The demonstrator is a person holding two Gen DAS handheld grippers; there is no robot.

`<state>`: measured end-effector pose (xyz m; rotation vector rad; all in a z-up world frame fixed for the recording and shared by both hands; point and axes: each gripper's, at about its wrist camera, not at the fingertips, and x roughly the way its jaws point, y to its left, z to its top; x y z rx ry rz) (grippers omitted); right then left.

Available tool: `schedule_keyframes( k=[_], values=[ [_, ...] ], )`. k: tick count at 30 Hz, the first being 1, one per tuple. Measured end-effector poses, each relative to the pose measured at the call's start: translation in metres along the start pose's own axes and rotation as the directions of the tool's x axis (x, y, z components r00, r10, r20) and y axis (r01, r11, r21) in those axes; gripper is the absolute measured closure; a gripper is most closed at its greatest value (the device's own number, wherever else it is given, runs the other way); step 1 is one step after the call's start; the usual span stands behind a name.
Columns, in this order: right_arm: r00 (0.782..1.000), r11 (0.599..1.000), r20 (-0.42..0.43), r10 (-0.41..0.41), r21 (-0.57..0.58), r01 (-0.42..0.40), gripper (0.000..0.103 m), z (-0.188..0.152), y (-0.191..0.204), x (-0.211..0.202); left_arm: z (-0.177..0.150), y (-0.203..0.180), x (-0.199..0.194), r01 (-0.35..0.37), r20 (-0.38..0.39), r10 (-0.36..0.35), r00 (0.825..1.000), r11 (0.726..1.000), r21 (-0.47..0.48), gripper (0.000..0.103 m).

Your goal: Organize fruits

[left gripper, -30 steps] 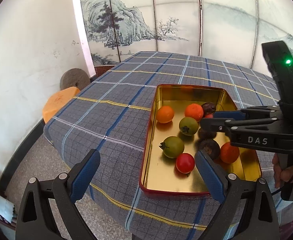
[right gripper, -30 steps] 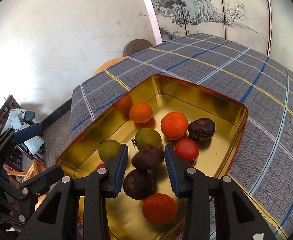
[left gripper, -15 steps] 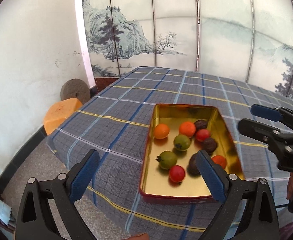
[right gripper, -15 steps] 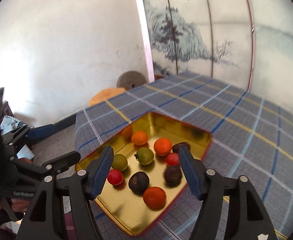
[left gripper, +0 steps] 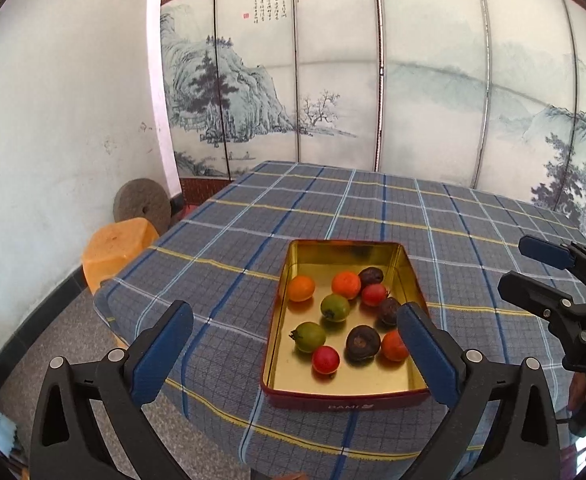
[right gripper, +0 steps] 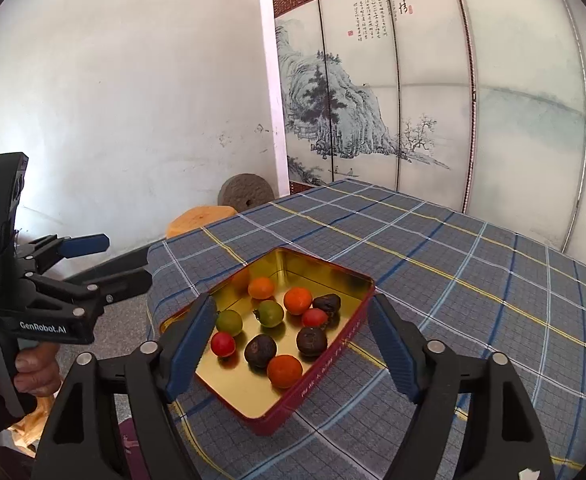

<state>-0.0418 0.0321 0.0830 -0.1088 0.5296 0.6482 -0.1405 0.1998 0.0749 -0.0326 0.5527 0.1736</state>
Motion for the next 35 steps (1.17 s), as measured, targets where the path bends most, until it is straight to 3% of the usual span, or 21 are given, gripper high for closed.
schedule_keyframes(
  k=[19,24,27,31,35],
  values=[
    [0.999,1.0,0.035,-0.015,0.014,0.015,0.021,-0.009,-0.01,-0.029,0.002,-0.014,-0.017,-0.008,0.021,0.007,1.0,1.0,0.028,0.001],
    [0.999,0.997,0.019,-0.039,0.066,0.038,0.02,-0.016,-0.039,-0.027,0.005,-0.02,-0.012,0.011,-0.002,-0.01,1.0,0.999,0.042,0.001],
    [0.996,0.993,-0.017,-0.093,0.071,0.094,0.019,-0.025,-0.071,-0.022,0.009,-0.027,-0.003,0.002,-0.009,-0.001,1.0,0.998,0.061,0.0],
    [0.974,0.971,-0.128,-0.186,0.125,0.201,0.018,-0.046,-0.143,-0.009,0.018,-0.035,0.006,-0.009,-0.016,0.01,1.0,0.997,0.072,0.0],
    [0.905,0.92,-0.29,-0.311,0.147,0.363,0.018,-0.077,-0.224,0.003,0.025,-0.048,0.017,-0.014,-0.043,0.018,0.999,0.994,0.105,0.0]
  ],
)
